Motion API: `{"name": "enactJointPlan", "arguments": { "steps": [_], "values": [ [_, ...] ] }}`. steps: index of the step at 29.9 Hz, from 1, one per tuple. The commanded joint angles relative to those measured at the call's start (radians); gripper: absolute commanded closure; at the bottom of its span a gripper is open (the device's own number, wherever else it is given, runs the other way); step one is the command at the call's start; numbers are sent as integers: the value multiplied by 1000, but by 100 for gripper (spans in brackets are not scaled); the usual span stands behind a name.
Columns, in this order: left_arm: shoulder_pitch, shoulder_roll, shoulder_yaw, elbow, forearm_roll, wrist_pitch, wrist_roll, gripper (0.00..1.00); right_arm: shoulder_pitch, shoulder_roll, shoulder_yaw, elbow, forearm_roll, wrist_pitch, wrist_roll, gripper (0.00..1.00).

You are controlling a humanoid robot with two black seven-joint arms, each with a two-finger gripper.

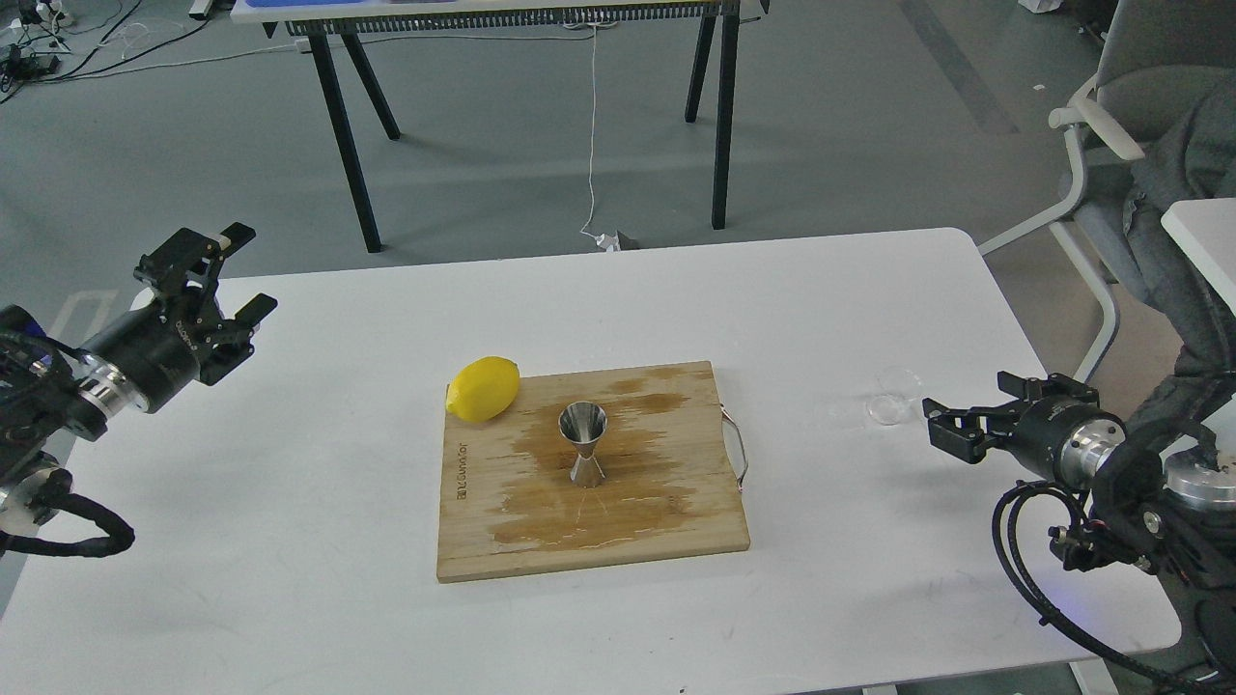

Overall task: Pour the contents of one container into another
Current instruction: 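Lower the right gripper to the small clear glass and grasp it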

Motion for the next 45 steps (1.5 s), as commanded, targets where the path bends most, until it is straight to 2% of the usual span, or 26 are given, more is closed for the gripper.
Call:
{"name": "enactJointPlan", "arguments": {
  "steps": [1, 15, 45],
  "values": [
    [-1, 0, 0, 0, 0, 0, 0, 1, 5, 18, -20, -41, -2, -1, 1, 3],
    [11, 0, 0, 1, 0, 0, 0, 1, 101, 56, -89, -165, -11, -1, 3, 3],
    [31, -14, 0, 1, 0, 0, 0, 1, 287, 202, -101, -403, -91, 2, 3, 3]
  ]
}}
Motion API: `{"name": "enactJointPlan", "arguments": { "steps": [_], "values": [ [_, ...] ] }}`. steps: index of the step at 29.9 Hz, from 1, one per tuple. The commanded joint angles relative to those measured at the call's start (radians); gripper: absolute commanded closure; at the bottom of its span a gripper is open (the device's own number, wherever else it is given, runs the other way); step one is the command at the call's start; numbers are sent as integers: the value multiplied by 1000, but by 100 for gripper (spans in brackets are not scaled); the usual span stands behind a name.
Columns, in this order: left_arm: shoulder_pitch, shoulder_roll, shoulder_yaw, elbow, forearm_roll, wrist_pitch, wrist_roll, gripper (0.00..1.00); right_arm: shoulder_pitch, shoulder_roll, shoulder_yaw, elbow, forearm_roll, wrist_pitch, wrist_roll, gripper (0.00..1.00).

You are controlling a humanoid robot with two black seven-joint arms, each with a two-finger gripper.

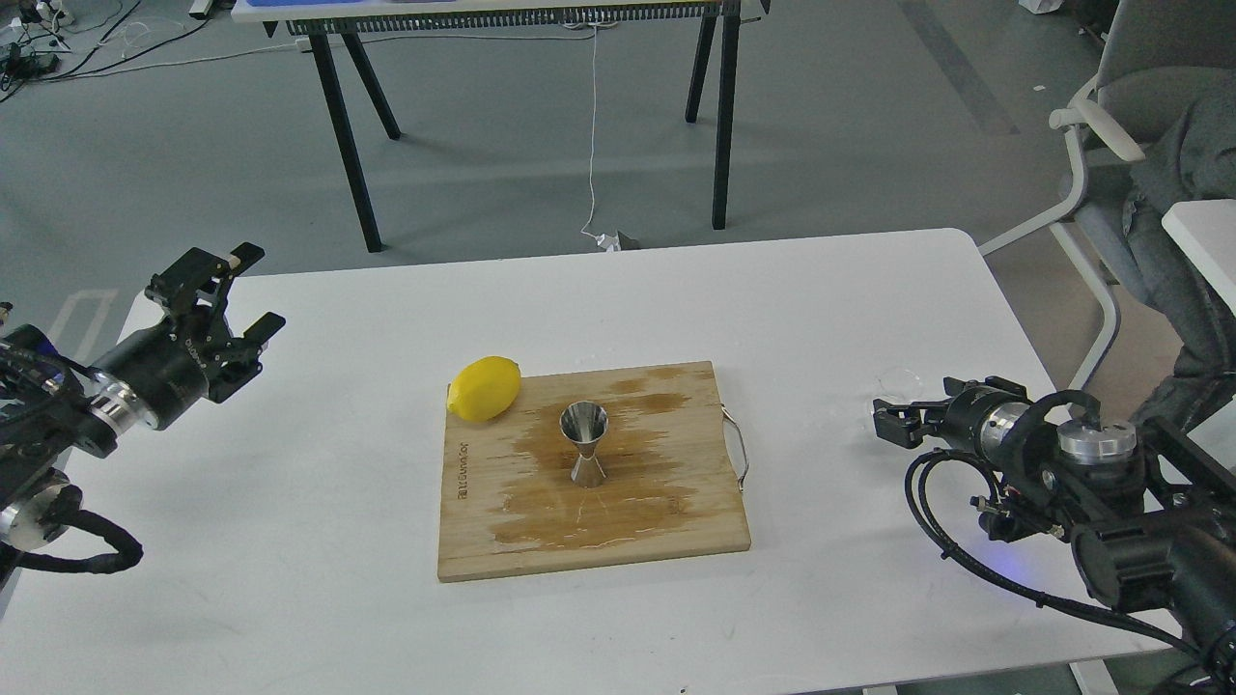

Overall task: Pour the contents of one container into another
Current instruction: 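Lower the right gripper to the small clear glass and grasp it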

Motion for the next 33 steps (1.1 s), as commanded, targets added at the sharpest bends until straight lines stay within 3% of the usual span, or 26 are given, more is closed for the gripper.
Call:
{"name": "enactJointPlan", "arguments": {
  "steps": [1, 13, 17, 26, 33],
  "values": [
    [2, 0, 0, 0, 0, 0, 0, 1, 18, 20, 0, -26, -10, 1, -2, 3],
    [2, -3, 0, 21, 0, 0, 0, 1, 52, 61, 0, -66, -39, 3, 0, 5],
    [2, -12, 0, 23, 0, 0, 0, 1, 52, 64, 0, -66, -45, 1, 0, 13],
    [2, -12, 0, 23, 0, 0, 0, 1, 49, 63, 0, -63, -51, 11, 6, 50],
    [2, -12, 0, 41, 0, 0, 0, 1, 41, 63, -1, -59, -54, 29, 3, 71]
  ]
}}
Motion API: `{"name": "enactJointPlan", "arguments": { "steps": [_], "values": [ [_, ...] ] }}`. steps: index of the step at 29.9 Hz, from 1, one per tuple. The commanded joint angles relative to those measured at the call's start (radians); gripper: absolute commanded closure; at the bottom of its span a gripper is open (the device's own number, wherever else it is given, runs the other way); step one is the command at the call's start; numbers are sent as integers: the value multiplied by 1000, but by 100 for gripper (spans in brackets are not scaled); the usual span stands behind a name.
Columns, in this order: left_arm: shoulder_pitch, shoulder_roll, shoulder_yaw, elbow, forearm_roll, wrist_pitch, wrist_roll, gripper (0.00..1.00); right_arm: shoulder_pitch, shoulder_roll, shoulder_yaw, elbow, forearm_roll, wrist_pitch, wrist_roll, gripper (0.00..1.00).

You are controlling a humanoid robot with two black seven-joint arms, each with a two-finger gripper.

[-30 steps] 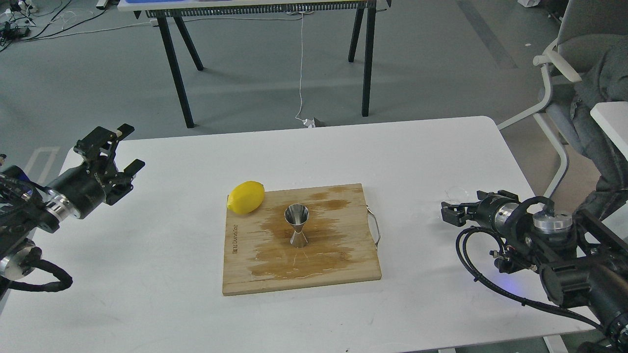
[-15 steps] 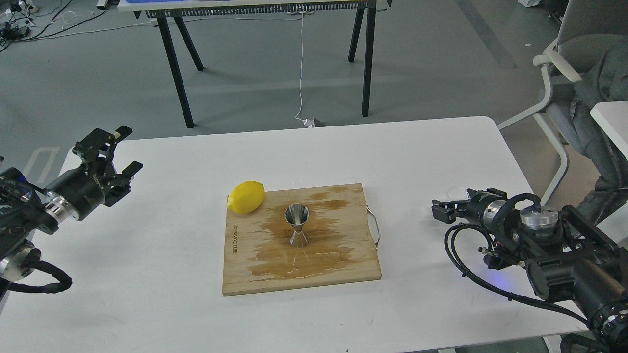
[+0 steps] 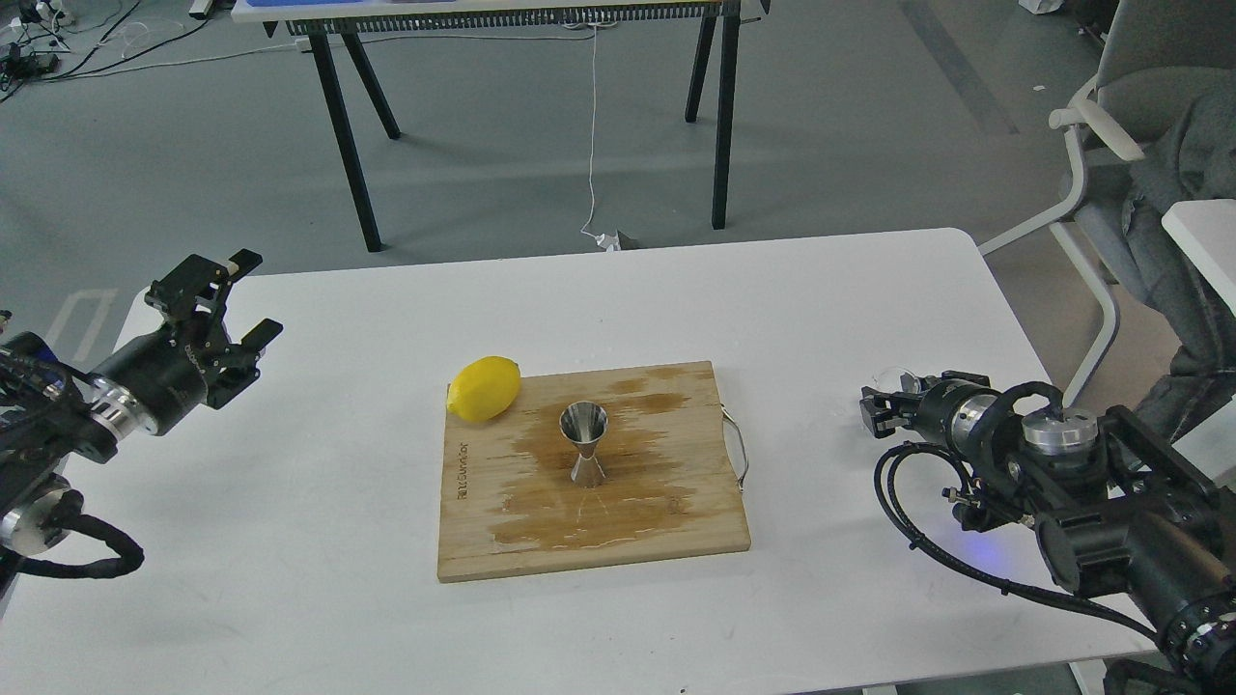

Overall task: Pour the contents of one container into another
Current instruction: 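Lower the right gripper to the small clear glass and grasp it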

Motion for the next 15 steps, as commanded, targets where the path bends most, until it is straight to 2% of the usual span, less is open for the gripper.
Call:
{"name": "enactJointPlan", "arguments": {
  "steps": [1, 7, 10, 15],
  "values": [
    [0, 0, 0, 4, 0, 0, 0, 1, -3, 2, -5, 1, -1, 7, -1, 72],
    [0, 0, 0, 5, 0, 0, 0, 1, 6, 2, -43, 22, -1, 15, 3, 75],
    [0, 0, 0, 5, 0, 0, 0, 1, 12, -5, -47, 85, -5, 29, 2, 76],
    [3, -2, 0, 4, 0, 0, 0, 1, 115, -12, -114, 208, -206, 30, -30, 76]
  ]
}}
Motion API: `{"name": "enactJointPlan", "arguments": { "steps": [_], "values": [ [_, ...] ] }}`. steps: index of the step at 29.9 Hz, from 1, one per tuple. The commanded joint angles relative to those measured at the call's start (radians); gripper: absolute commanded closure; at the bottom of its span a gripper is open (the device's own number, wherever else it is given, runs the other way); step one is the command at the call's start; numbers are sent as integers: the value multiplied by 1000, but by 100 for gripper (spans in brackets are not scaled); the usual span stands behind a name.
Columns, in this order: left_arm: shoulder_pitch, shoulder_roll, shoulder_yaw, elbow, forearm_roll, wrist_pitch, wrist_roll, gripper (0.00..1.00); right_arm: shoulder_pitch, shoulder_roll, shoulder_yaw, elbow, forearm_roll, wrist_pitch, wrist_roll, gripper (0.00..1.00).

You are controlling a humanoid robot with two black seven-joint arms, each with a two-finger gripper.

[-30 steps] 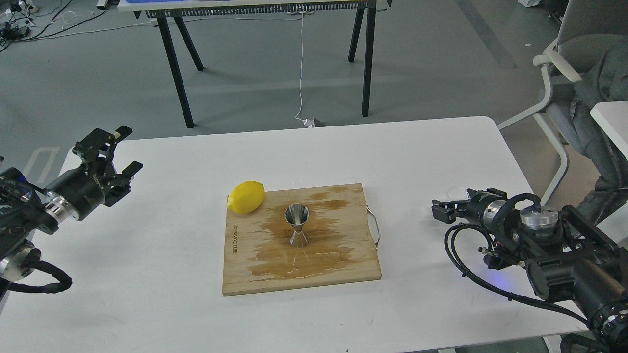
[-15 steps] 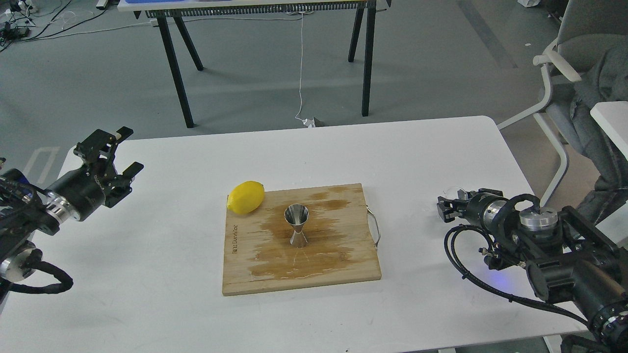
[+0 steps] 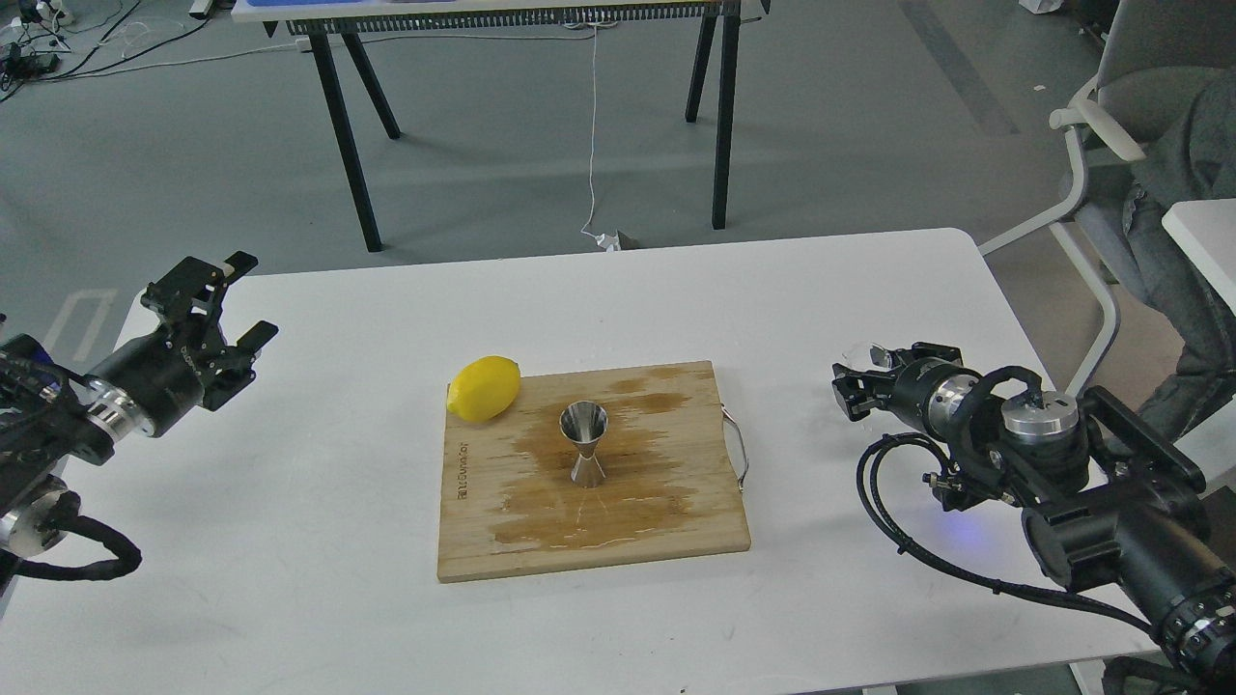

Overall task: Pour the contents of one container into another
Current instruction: 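Lift the glass with the right gripper and move it above the jigger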

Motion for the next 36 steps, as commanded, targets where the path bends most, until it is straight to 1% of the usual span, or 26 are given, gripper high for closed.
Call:
{"name": "enactJointPlan", "arguments": {
  "steps": [1, 5, 9, 13, 15, 18, 20, 26, 30, 36],
  "values": [
    [4, -2, 0, 0, 0, 0, 0, 1, 101, -1, -98, 62, -166, 2, -33, 76],
    [4, -2, 0, 0, 0, 0, 0, 1, 259, -1, -305, 65, -243, 18, -39, 76],
    [9, -2, 0, -1, -2, 0, 0, 1, 347, 10, -429, 88, -289, 75, -39, 76],
    [23, -2, 0, -3, -2, 0, 0, 1, 384, 42, -512, 124, -452, 91, -43, 76],
    [32, -2, 0, -3, -2, 0, 0, 1, 396, 63, -564, 161, -515, 92, -56, 76],
    [37, -11, 0, -4, -2, 0, 0, 1, 430, 65, -655, 215, -572, 101, -56, 76],
    [37, -40, 0, -4, -2, 0, 0, 1, 442, 65, -698, 240, -599, 107, -56, 76],
    [57, -65, 0, -9, 0, 0, 0, 1, 479, 56, -782, 313, -693, 152, -56, 76],
    [61, -75, 0, -9, 0, 0, 0, 1, 522, 45, -872, 345, -757, 161, -50, 76],
    [63, -74, 0, -11, -2, 0, 0, 1, 557, 39, -957, 365, -872, 161, -43, 76]
  ]
}}
